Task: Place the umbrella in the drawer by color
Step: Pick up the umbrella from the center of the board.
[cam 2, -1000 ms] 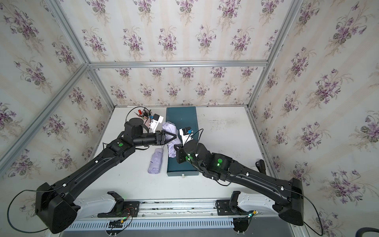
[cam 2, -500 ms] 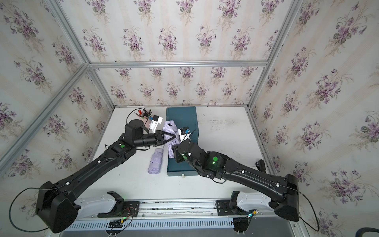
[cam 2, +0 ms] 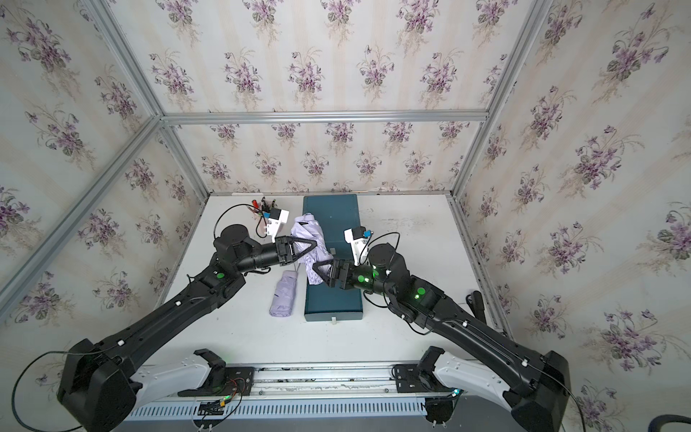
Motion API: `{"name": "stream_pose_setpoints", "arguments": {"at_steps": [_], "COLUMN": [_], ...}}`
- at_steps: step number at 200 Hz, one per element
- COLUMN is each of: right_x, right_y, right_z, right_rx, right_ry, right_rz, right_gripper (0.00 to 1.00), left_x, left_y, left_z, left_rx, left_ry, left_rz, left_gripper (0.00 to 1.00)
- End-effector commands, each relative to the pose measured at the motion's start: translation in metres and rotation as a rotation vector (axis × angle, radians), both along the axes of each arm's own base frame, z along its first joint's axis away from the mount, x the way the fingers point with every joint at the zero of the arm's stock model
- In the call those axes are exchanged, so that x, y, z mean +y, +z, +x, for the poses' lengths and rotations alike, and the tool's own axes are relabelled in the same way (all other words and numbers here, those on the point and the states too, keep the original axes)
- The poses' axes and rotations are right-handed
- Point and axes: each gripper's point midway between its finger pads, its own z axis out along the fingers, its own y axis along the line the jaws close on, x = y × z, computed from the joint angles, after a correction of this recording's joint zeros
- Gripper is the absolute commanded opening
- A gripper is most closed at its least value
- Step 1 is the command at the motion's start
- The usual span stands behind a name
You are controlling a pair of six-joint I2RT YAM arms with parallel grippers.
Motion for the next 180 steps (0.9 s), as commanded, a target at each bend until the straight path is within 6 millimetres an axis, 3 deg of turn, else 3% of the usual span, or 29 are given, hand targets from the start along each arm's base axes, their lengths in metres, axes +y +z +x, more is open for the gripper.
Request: {"name": "stream_pose_setpoints", "arguments": {"at_steps": [1, 38, 89, 140, 156, 180], "right_x": [0.012, 0.017, 0.008, 0.009, 0.010, 0.012], "right_y": [0.029, 0.040, 0.055, 0.052, 0.051, 0.047], "right_z": [-0.019, -0.036, -0.038, -0.034, -0.031, -0.029], "right_rx": [0.019, 0.020, -0.001, 0.011, 0.013, 0.021], "right_ry": [0.153, 0.258, 0.234, 0.219, 0.212, 0.207], "right_rz": [0.182, 0.279, 0.329, 0.316, 0.303, 0.274], "right_gripper": [0.89, 0.89, 0.90, 0.65, 0.53, 0.29], "left_x": [-0.002, 0.001, 0.002, 0.003, 0.002, 0.003], "left_y": [0.032, 0.034, 0.027, 0.023, 0.015, 0.000], "left_z": [-0.009, -0.012, -0.013, -0.016, -0.015, -0.013], "left_rx": [-0.107, -0.127, -0.123, -0.138, -0.126, -0.108], "left_ry": [-0.051, -0.051, -0.064, -0.066, -0.056, -0.027], "left_rz": [-0.102, -0.128, -0.152, -0.135, -0.103, -0.036], "left_gripper": [0.09, 0.09, 0.09, 0.10, 0.19, 0.53]}}
